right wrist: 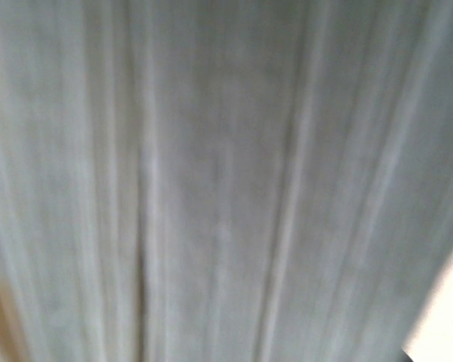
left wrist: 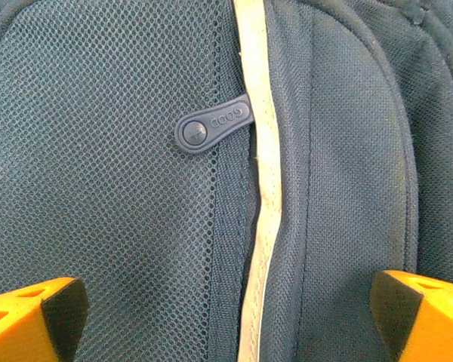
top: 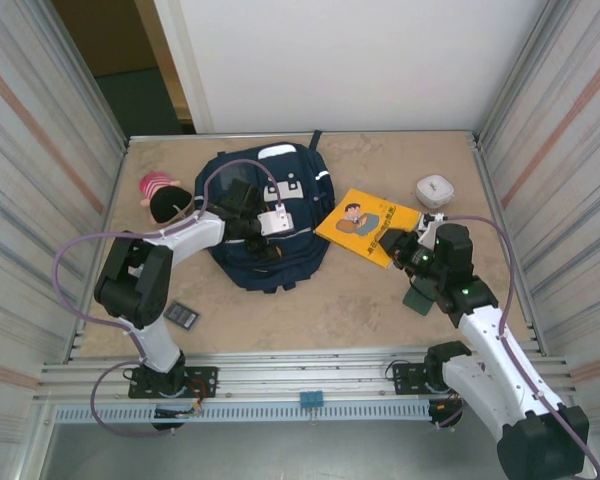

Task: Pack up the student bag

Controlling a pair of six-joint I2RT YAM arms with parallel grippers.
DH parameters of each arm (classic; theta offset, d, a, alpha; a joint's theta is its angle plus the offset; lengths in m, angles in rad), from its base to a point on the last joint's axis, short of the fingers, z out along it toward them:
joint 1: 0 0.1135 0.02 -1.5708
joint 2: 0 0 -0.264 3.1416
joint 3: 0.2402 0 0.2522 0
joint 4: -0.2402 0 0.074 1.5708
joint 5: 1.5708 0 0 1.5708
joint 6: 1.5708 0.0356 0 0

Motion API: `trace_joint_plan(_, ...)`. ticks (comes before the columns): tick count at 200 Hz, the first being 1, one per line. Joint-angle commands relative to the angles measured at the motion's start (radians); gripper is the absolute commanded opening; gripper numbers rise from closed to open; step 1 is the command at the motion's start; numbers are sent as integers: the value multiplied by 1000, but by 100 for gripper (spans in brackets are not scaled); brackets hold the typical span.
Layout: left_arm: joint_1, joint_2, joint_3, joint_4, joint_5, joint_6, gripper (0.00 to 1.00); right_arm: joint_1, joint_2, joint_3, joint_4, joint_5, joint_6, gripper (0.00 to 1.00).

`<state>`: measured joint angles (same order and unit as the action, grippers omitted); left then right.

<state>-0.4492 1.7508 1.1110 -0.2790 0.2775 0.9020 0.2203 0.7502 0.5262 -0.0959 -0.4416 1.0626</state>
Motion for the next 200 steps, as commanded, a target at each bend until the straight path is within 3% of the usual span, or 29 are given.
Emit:
trace_joint_plan(1, 2, -6, -8, -109, 33, 32, 98, -8, -47, -6, 67, 4, -18, 0)
trace_joint_plan(38, 6, 4, -19, -104, -17, 41, 99, -10, -38, -12, 79, 1, -9, 0)
trace_joint_plan(81, 4, -42, -21, -155, 100, 35, 99, -12, -25, -11, 75, -4, -9, 0)
trace_joint_plan(155, 0, -158, -118, -140, 118, 1, 99, -15, 14, -5, 108, -27, -10, 0)
trace_joint_plan(167, -4, -162, -137, -99, 81, -13, 99, -15, 16, -2, 107, -36, -10, 0)
trace_joint_plan(185, -17, -139, -178, 18, -88, -16, 98, -15, 10, -2, 107, -37, -14, 0)
trace_joint_plan(200, -18, -103, -176, 88, -195, -36, 91, -15, -1, -10, 103, -30, -18, 0)
